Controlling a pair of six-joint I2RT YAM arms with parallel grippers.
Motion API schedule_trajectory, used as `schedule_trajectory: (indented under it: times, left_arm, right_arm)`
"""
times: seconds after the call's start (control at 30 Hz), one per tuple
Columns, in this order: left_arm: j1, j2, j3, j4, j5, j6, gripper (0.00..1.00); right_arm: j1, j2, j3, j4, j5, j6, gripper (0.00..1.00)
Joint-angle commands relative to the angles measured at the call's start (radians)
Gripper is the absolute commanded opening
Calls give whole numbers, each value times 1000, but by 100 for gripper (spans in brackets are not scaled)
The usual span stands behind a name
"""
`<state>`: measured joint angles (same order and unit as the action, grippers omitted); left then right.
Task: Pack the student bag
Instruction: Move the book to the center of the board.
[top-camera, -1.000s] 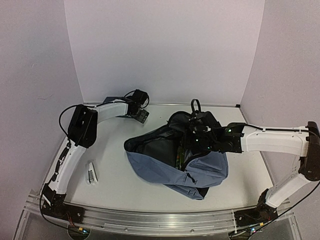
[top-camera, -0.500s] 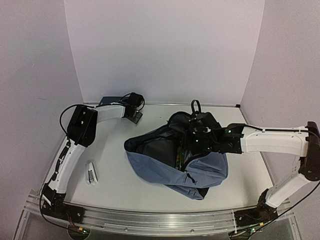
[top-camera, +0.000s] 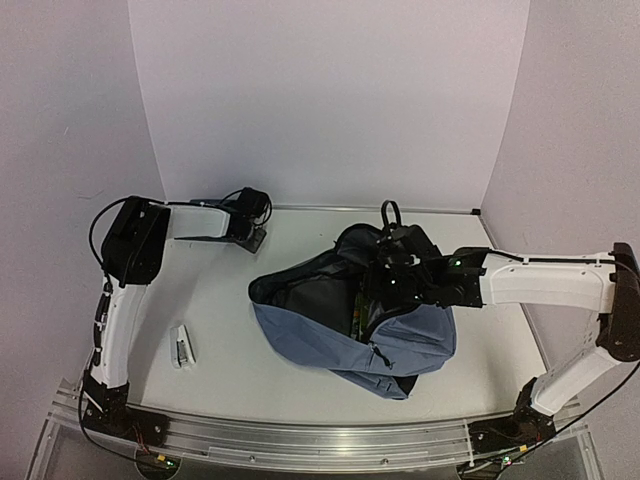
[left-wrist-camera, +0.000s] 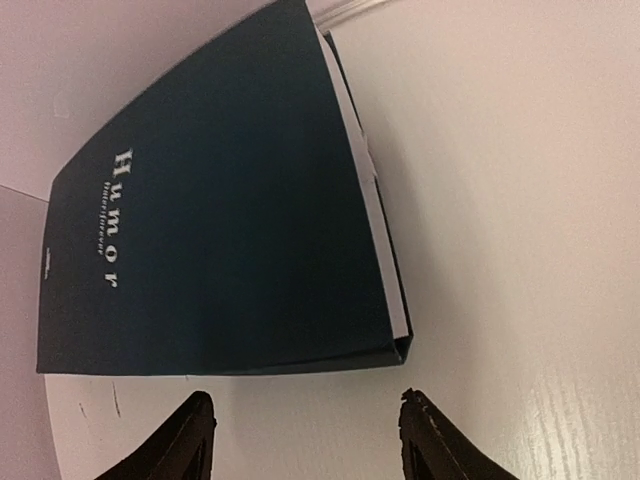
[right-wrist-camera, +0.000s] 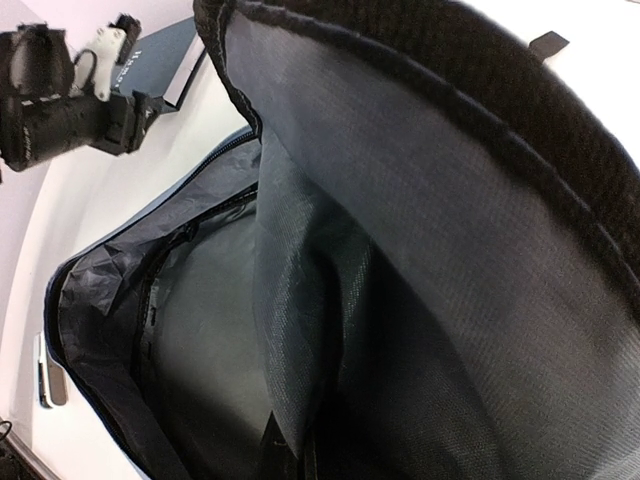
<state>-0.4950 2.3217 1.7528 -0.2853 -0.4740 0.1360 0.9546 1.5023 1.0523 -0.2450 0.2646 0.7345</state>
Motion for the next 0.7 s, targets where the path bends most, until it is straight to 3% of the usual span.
schedule_trajectory:
  times: [0.0,0.27,0.47,0.57,0.67]
  left_arm:
    - [2,-92,29,21,-3,-19,66]
    - [6,65,207,-60,7,23,76]
    - [13,146,296,-98,13,29,77]
    - [17,166,310,-99,-5,39,75]
    - [17,169,300,-86,-22,56,66]
  right_arm:
    - [6,21,23,41,-5,2,0]
    - [7,8,20,41,-6,5,0]
    - [7,-14,2,41,1,11,0]
    - [8,-14,2,41,1,13,0]
    - [7,-11,3,41,1,13,0]
